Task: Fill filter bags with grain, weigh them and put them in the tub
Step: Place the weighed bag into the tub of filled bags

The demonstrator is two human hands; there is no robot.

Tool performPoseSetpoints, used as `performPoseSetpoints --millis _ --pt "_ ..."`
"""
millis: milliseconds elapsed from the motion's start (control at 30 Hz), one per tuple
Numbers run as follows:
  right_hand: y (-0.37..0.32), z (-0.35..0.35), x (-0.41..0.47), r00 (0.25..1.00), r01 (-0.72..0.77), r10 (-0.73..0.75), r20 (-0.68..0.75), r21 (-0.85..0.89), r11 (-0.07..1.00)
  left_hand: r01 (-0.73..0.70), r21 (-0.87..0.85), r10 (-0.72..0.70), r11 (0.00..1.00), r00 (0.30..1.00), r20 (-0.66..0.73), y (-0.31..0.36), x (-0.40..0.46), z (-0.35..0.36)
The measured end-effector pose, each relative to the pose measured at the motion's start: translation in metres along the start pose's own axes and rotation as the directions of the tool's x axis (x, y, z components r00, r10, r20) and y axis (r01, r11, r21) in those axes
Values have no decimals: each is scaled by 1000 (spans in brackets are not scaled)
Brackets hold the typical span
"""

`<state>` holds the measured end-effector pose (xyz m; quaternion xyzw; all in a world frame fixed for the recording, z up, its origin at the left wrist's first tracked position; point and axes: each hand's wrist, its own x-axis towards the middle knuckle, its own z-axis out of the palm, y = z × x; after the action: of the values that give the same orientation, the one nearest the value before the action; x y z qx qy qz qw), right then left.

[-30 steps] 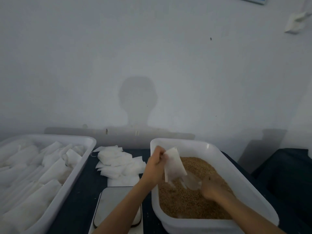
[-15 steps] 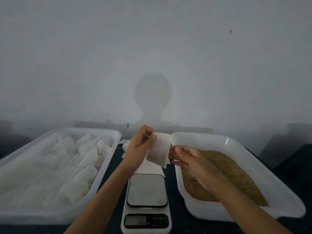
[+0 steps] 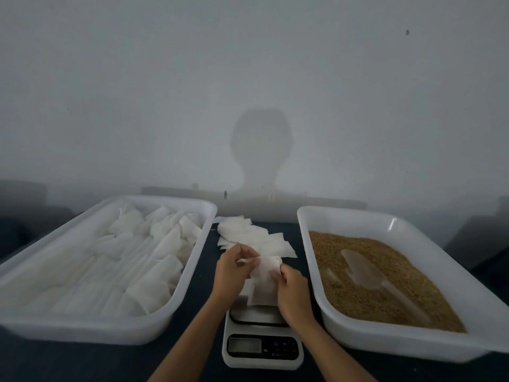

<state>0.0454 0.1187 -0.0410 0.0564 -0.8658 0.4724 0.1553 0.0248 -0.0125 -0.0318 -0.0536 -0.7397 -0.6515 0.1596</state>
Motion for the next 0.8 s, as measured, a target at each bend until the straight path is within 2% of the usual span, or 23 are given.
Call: performPoseSetpoints --millis 100,200,267,400,500,800 --pt "14 4 3 1000 31 -31 5 -25 999 0 34 1 999 1000 -19 -9 4 2" --pt "22 1 5 997 81 -81 16 -24 996 -33 50 31 998 999 36 -17 7 0" --pt "29 -1 6 998 63 -64 12 77 995 -33 16 32 999 999 8 -23 7 -5" --pt "40 -4 -4 996 -84 75 40 308 948 -22 27 26 999 985 -171 -45 0 -20" --pt "43 -6 -6 994 -109 101 42 424 899 18 32 -10 999 972 -237 -56 -3 -27" --pt "43 -7 -8 994 -105 88 59 503 858 69 -9 -69 998 972 -226 -62 0 -29"
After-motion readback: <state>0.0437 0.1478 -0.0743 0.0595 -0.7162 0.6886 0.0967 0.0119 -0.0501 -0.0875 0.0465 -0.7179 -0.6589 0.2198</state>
